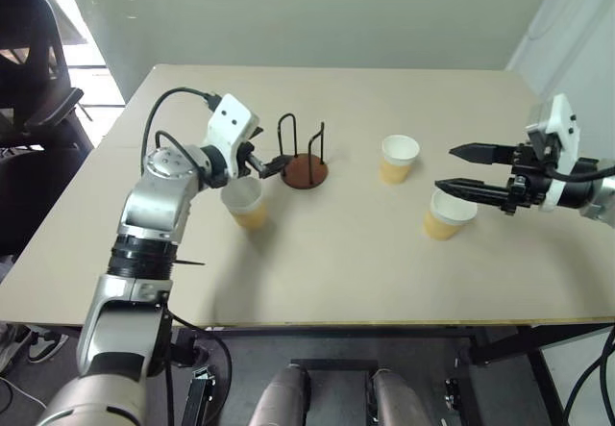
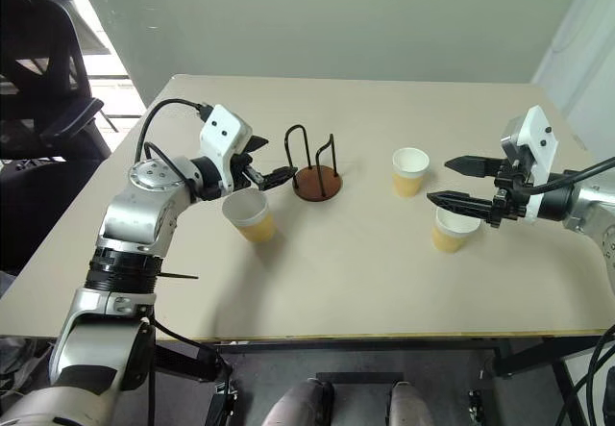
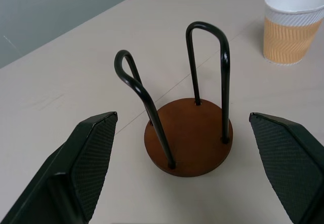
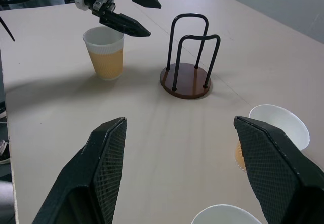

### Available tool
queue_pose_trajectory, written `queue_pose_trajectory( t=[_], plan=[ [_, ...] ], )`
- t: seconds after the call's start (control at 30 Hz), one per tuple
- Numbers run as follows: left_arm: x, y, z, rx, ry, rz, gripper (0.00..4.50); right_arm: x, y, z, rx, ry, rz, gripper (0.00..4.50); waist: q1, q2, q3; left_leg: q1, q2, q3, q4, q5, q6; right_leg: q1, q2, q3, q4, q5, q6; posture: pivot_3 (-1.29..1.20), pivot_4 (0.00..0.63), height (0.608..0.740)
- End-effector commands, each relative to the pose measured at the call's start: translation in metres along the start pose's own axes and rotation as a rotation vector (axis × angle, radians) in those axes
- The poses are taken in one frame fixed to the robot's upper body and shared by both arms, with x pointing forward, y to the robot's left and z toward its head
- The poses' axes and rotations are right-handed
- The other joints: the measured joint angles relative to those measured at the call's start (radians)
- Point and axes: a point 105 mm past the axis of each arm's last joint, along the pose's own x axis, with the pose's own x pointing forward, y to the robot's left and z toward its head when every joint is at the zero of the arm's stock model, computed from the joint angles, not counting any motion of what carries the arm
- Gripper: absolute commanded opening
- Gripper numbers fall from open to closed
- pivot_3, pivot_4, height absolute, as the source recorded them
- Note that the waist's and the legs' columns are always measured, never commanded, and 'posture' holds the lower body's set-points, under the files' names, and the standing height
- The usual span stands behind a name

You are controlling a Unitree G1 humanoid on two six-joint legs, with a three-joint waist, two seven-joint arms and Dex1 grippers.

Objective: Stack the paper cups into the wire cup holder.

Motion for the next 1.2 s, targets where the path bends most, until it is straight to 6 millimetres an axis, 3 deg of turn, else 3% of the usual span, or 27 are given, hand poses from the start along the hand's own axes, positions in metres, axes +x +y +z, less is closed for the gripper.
queue_pose_trajectory(
  t=[0.03, 0.5, 0.97, 1.2],
  plan=[
    [-0.002, 0.006, 0.015, 0.038, -0.044, 0.03, 4.47, -0.01, -0.001, 0.015, -0.049, -0.033, -0.029, 3.43, 0.0, 0.0, 0.0, 0.0, 0.0, 0.0, 0.0, 0.0, 0.0, 0.0, 0.0, 0.0, 0.0, 0.0, 0.0, 0.0, 0.15, 0.74],
    [0.003, 0.008, 0.014, 0.03, -0.042, 0.054, 4.47, -0.011, 0.0, 0.014, -0.047, -0.034, -0.037, 3.43, 0.0, 0.0, 0.0, 0.0, 0.0, 0.0, 0.0, 0.0, 0.0, 0.0, 0.0, 0.0, 0.0, 0.0, 0.0, 0.0, 0.15, 0.74],
    [0.037, 0.003, 0.015, -0.027, -0.065, 0.084, 4.47, -0.013, 0.001, 0.015, -0.043, -0.033, -0.048, 3.43, 0.002, 0.0, 0.0, 0.0, 0.0, 0.001, 0.001, 0.001, 0.001, 0.001, 0.0, 0.0, 0.0, 0.002, 0.003, 0.0, 0.15, 0.74],
    [0.042, 0.005, 0.01, -0.051, -0.053, 0.097, 4.47, -0.015, 0.001, 0.015, -0.038, -0.03, -0.057, 3.43, 0.003, 0.0, 0.0, 0.0, -0.001, 0.001, 0.001, 0.001, 0.001, 0.001, 0.0, 0.0, -0.001, 0.002, 0.004, 0.0, 0.15, 0.74]
  ],
)
